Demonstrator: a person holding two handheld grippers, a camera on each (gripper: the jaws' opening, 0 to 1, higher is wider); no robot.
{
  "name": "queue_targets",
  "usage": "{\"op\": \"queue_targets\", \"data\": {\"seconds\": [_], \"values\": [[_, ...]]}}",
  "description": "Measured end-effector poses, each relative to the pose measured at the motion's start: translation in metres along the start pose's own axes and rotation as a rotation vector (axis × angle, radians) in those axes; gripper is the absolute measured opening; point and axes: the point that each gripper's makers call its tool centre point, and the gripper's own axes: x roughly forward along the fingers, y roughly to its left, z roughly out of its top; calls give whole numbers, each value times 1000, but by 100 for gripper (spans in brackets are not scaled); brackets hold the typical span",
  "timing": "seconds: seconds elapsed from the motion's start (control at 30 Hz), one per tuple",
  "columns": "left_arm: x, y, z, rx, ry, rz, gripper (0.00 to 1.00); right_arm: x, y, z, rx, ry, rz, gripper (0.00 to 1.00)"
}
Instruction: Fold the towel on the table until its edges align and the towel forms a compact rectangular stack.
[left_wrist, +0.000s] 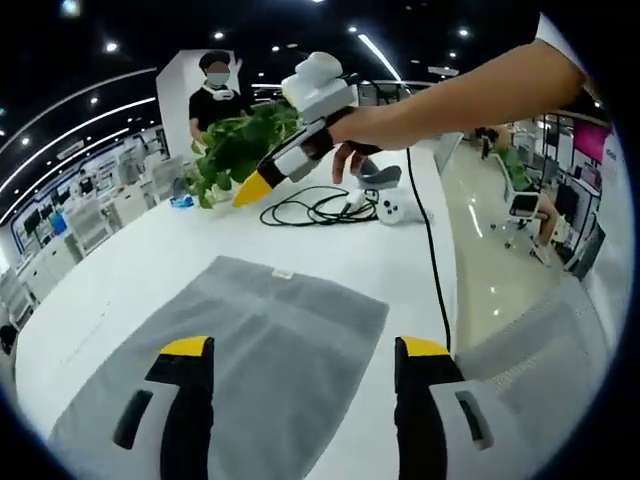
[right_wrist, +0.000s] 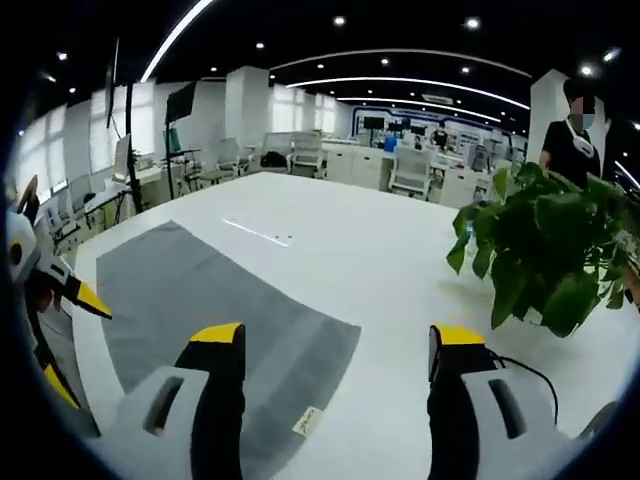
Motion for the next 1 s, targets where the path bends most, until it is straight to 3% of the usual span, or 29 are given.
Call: {"op": "queue_targets", "data": {"seconds": [0.37, 0.63, 0.87, 1.0], "values": [[33, -22, 8, 41, 3, -79, 65, 27, -6, -21, 43, 43, 17, 60], [57, -36, 18, 18, -6, -125, 57, 43, 9, -28, 88, 62, 50, 54], [79, -57, 15, 28, 6, -188, 51, 52, 20, -39, 131, 88, 70, 50], [91, -69, 4, 72, 34, -235, 45, 56, 24, -46, 133, 104, 81, 49]]}}
